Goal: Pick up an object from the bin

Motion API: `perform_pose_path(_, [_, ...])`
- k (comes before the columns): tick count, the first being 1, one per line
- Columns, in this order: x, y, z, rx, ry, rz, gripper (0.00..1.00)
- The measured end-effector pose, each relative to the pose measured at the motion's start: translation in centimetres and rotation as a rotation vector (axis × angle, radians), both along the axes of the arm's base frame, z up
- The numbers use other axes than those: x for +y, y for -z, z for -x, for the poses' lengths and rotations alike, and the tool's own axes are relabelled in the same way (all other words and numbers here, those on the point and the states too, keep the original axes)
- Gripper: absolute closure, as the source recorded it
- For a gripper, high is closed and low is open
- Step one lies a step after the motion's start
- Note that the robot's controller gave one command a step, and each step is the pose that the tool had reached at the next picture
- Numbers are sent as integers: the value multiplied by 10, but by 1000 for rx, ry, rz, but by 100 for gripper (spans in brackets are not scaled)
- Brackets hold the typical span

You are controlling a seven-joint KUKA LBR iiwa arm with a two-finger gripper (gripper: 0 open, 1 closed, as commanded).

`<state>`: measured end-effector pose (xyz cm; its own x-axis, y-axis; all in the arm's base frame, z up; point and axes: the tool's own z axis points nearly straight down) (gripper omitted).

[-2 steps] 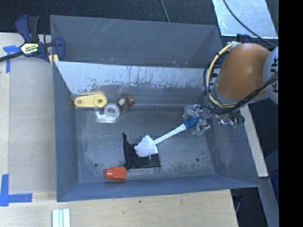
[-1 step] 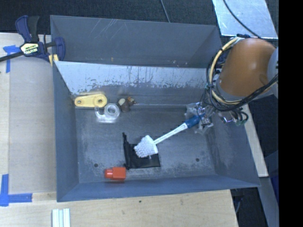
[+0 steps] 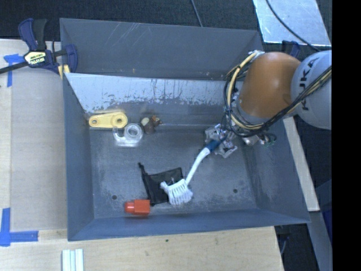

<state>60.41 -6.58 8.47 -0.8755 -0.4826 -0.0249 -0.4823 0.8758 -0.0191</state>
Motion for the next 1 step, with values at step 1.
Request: perform_pose_path(1, [-16, -86, 18, 2, 78, -4, 100])
